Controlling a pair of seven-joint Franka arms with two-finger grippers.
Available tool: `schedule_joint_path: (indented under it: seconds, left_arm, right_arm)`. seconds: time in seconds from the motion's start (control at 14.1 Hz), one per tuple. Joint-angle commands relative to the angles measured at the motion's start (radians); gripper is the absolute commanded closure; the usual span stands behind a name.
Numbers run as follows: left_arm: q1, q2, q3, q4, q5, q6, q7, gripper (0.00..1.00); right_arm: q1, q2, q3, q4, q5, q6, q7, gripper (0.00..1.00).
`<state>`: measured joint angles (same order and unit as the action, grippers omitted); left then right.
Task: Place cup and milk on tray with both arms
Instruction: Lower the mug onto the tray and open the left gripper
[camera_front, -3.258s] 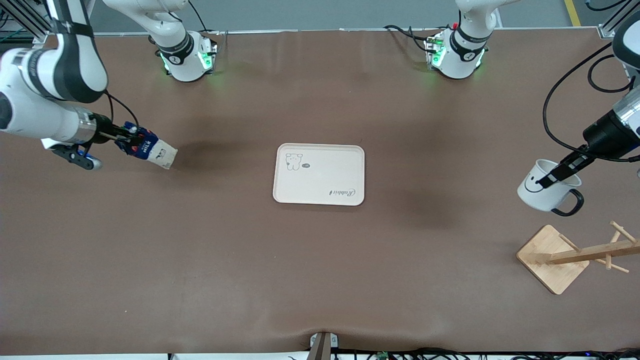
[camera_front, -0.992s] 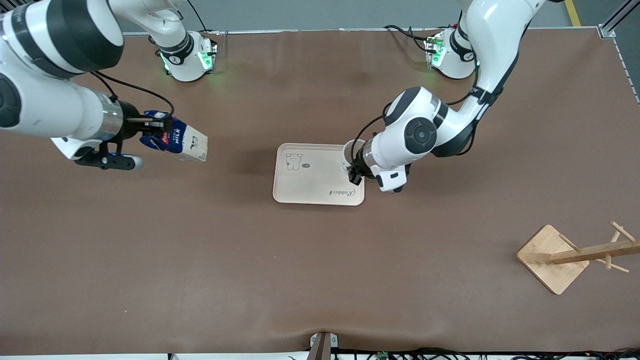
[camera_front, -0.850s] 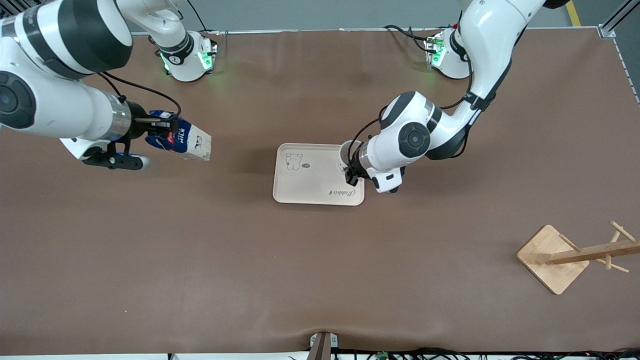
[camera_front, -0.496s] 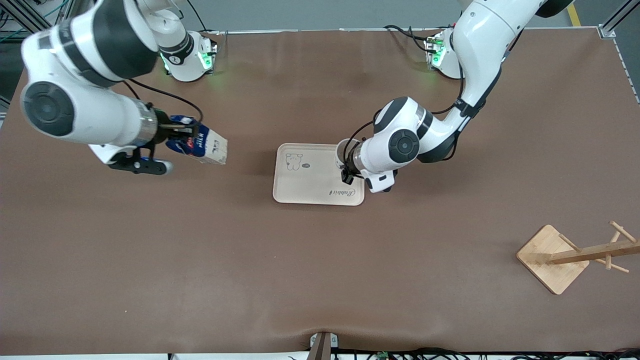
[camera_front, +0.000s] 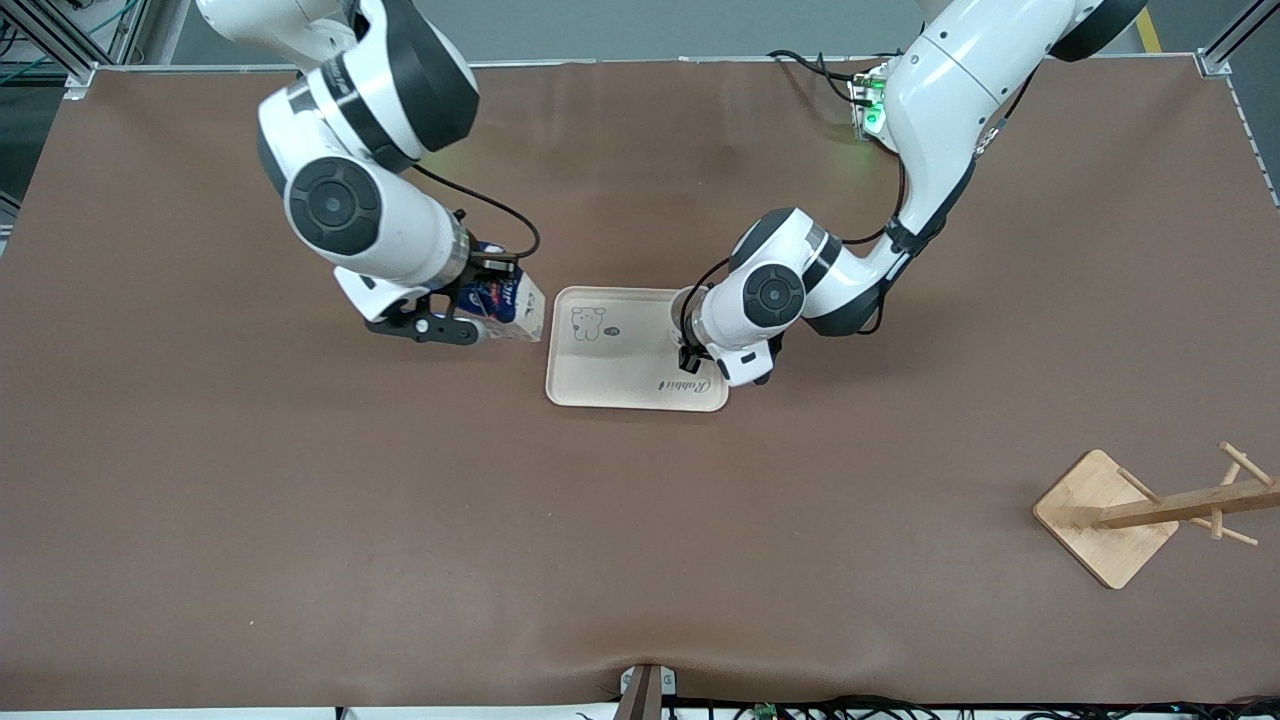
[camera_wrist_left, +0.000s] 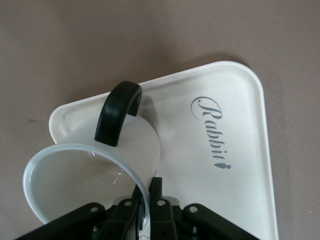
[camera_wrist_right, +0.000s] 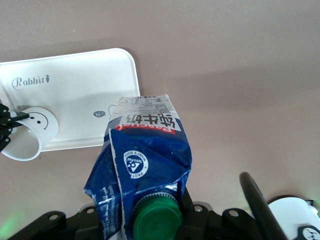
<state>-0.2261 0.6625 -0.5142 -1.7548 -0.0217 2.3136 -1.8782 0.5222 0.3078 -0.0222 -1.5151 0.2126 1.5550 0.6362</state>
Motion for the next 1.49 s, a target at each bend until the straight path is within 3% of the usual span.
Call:
schedule_joint_path:
  seconds: [0.0,0.07,0.14,0.21,0.42,0.85,1.13,1.42]
  left_arm:
    - [-0.016,0.022,0.008,0.012,0.029,0.009,-0.021,1.0]
    - [-0.012,0.022,0.008,0.012,0.029,0.009,-0.022,0.64]
    - [-0.012,0.022,0.011,0.014,0.029,0.009,-0.021,0.18]
    - [-0.018,0.02,0.02,0.017,0.029,0.009,-0.021,0.0]
    - [-0.01,0.008,0.022,0.041,0.031,0.001,-0.018,0.0]
    - [0.037,-0.067,0.046,0.077,0.087,-0.034,-0.009,0.0]
    - [0.088,-0.07,0.046,0.204,0.146,-0.16,0.011,0.0]
    - [0.155,-0.103,0.045,0.253,0.221,-0.223,0.031,0.0]
  right_arm:
    - [-0.002,0.026,-0.01,0.003,0.027,0.078,0.01,1.0]
    - [0.01,0.046,-0.01,0.006,0.028,0.117,0.02,1.0]
    - [0.015,0.071,-0.009,0.006,0.028,0.149,0.023,1.0]
    - [0.027,0.092,-0.009,0.006,0.034,0.163,0.025,1.0]
    - [0.062,0.119,-0.009,0.003,0.091,0.184,0.023,1.0]
    - [0.143,0.163,-0.012,0.001,0.074,0.188,0.094,1.0]
    - [0.188,0.198,-0.012,0.001,0.073,0.235,0.097,1.0]
    - [0.211,0.208,-0.013,-0.023,0.071,0.279,0.111,1.0]
